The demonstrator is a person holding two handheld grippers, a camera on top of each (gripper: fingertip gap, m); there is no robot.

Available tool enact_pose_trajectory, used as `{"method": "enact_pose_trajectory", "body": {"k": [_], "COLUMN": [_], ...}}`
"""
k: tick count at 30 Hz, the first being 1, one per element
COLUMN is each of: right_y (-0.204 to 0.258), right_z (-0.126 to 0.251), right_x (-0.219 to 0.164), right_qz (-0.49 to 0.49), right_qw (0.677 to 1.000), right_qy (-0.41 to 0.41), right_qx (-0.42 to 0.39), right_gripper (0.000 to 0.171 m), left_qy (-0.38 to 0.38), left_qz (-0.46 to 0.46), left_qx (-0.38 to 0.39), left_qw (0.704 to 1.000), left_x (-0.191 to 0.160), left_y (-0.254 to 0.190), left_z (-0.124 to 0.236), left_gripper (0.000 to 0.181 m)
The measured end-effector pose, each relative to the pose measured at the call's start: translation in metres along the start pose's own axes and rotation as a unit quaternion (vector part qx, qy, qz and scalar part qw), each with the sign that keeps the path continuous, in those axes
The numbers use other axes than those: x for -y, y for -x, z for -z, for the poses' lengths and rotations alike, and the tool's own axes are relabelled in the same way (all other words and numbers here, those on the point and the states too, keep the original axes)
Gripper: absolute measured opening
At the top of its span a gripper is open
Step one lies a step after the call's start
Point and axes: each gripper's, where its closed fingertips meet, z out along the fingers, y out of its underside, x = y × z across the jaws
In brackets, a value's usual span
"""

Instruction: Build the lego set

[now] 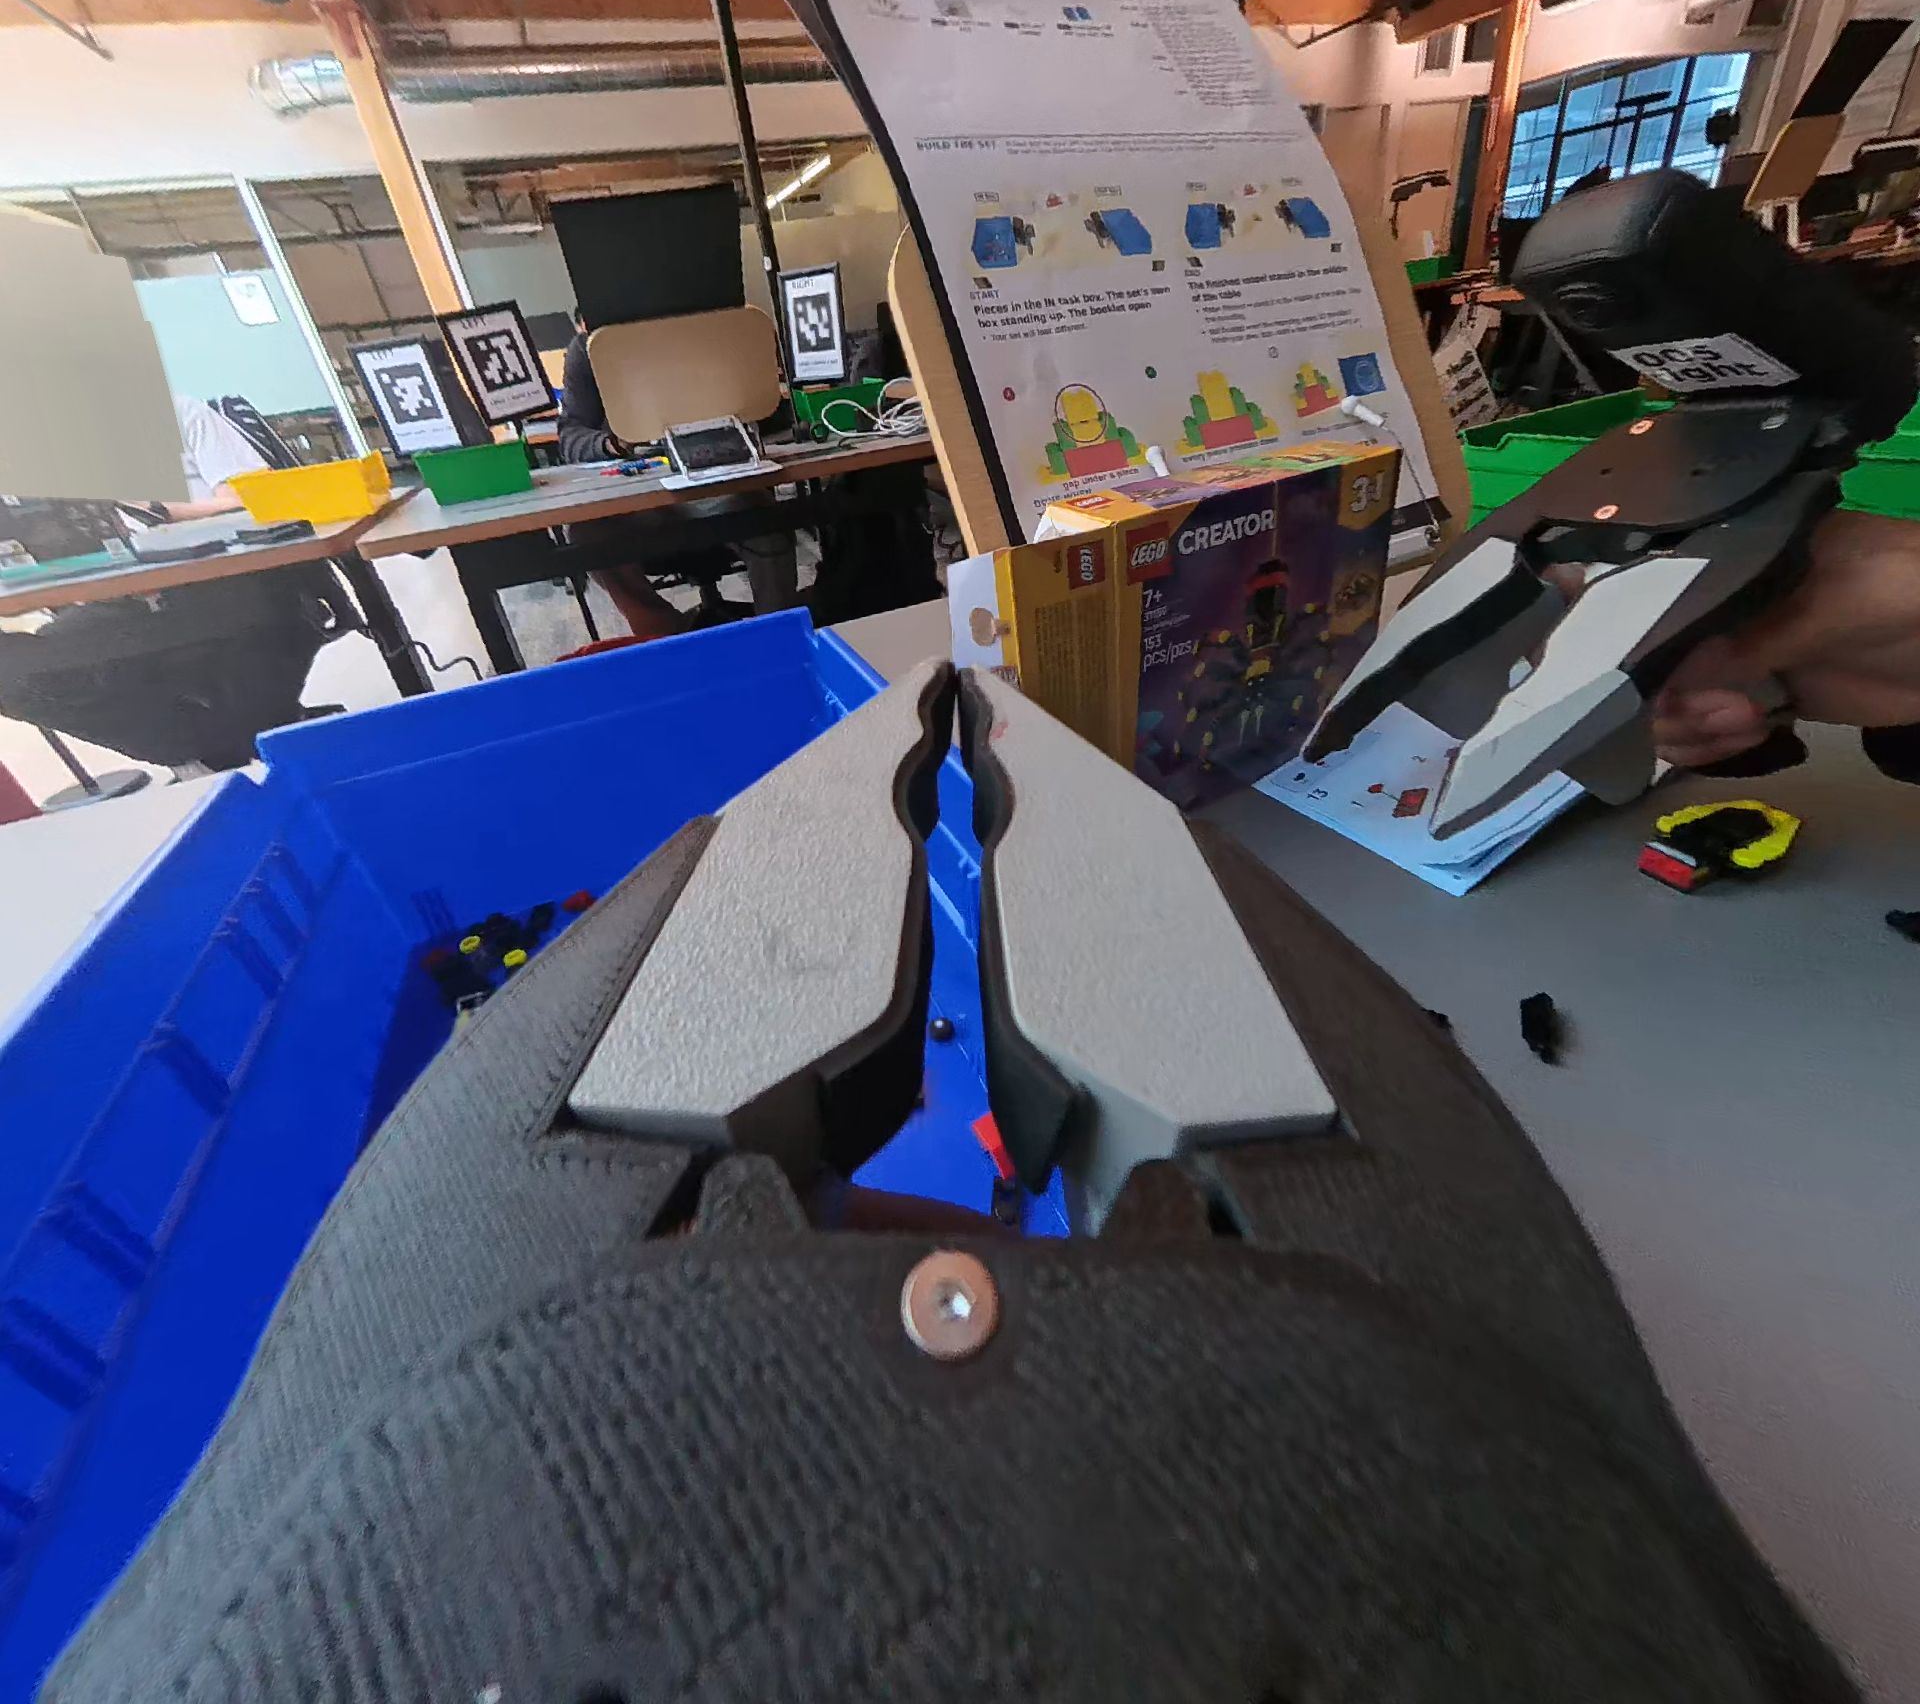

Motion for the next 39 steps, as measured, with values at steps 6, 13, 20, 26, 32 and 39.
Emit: {"method": "enact_pose_trajectory", "body": {"k": [6, 13, 20, 26, 32, 39], "right_y": [0.025, 0.027, 0.023, 0.006, -0.009, -0.001], "right_z": [0.004, 0.024, 0.057, 0.083, 0.091, 0.097], "right_x": [0.005, -0.015, -0.021, -0.02, -0.013, -0.036], "right_qz": [0.022, 0.019, 0.014, 0.032, 0.076, 0.097], "right_qw": [1.0, 0.999, 0.995, 0.986, 0.977, 0.985], "right_qy": [-0.009, -0.026, -0.094, -0.138, -0.159, -0.127], "right_qx": [0.009, -0.004, -0.022, -0.091, -0.121, -0.058], "right_gripper": [0.061, 0.06, 0.057, 0.054, 0.051, 0.053], "left_qy": [-0.017, 0.042, 0.038, 0.02, 0.019, 0.019], "left_qz": [0.021, 0.06, 0.087, 0.077, 0.07, 0.082], "left_qx": [0.036, 0.061, 0.123, 0.12, 0.115, 0.124], "left_qw": [0.999, 0.995, 0.988, 0.99, 0.991, 0.989], "left_x": [0.008, 0.022, 0.012, 0.003, 0.006, 0.003], "left_y": [0.017, 0.07, 0.129, 0.12, 0.118, 0.126], "left_z": [0.009, 0.012, -0.01, -0.004, 0.0, 0.002], "left_gripper": [0.0, 0.0, 0.043, 0.043, 0.034, 0.03]}}
